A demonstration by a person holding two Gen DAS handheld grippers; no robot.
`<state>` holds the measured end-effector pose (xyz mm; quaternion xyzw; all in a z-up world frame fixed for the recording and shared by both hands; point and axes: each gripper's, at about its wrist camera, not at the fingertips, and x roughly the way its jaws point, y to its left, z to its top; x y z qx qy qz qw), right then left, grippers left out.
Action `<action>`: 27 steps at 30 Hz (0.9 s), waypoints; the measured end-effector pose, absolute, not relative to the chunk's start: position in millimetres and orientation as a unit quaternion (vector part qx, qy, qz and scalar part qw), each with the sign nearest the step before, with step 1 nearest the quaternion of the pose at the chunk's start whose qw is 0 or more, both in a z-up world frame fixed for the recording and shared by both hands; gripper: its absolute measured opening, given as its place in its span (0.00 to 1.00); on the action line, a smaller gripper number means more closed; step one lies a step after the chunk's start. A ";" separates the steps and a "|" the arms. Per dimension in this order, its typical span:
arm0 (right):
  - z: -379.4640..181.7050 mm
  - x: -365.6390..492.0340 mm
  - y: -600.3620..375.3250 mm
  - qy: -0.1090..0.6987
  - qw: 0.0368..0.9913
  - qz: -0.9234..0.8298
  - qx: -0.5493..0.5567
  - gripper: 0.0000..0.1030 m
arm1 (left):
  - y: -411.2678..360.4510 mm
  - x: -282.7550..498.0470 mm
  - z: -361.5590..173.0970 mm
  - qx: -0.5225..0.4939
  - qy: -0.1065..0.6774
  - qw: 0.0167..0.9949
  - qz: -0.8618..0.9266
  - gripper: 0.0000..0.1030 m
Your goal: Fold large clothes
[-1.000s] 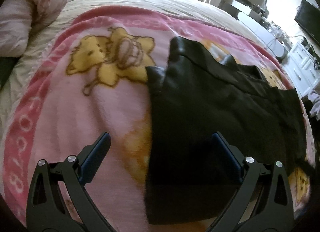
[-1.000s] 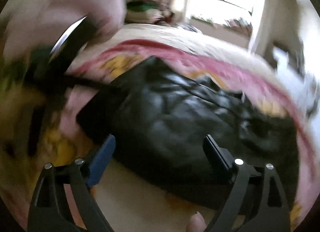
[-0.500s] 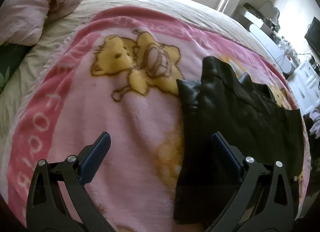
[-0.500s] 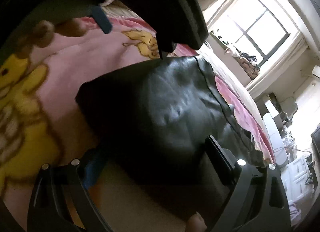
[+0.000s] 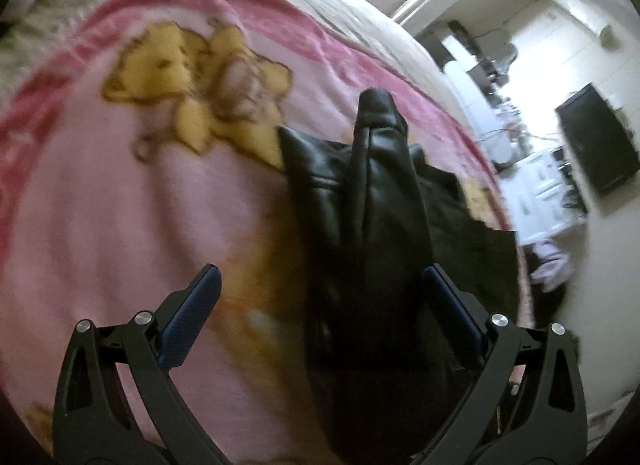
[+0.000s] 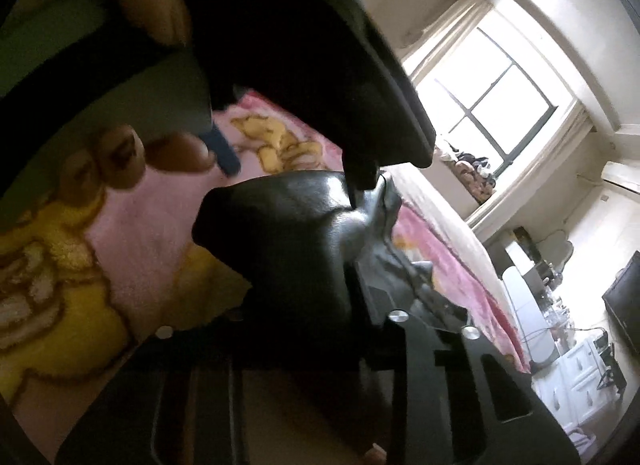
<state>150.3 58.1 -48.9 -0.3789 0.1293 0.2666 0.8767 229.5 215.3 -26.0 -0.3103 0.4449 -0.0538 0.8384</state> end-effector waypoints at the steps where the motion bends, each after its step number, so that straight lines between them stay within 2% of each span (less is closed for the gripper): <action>1: -44.5 148.4 54.2 0.124 0.879 0.267 -0.375 0.24 | 212.4 229.8 -26.0 -0.310 0.445 0.838 -0.058 0.92; 6: -32.5 138.5 39.5 0.120 0.884 0.275 -0.360 0.21 | 199.3 229.7 -24.1 -0.327 0.441 0.831 -0.090 0.91; 8: -26.8 134.8 31.3 0.117 0.885 0.281 -0.353 0.21 | 192.9 227.0 -22.0 -0.331 0.439 0.829 -0.097 0.87; 10: -24.5 128.1 27.3 0.114 0.885 0.286 -0.350 0.21 | 190.1 227.2 -19.8 -0.344 0.431 0.827 -0.108 0.59; 16: -13.7 117.9 8.5 0.102 0.896 0.282 -0.328 0.19 | 160.6 217.4 16.6 -0.277 0.407 0.864 -0.108 0.39; 19: 0.3 119.5 -5.9 0.103 0.906 0.282 -0.298 0.18 | 148.2 210.1 33.5 -0.262 0.386 0.878 -0.108 0.36; 27: 37.3 126.7 -62.7 0.110 0.922 0.295 -0.226 0.18 | 100.7 198.9 69.9 -0.226 0.353 0.902 -0.099 0.36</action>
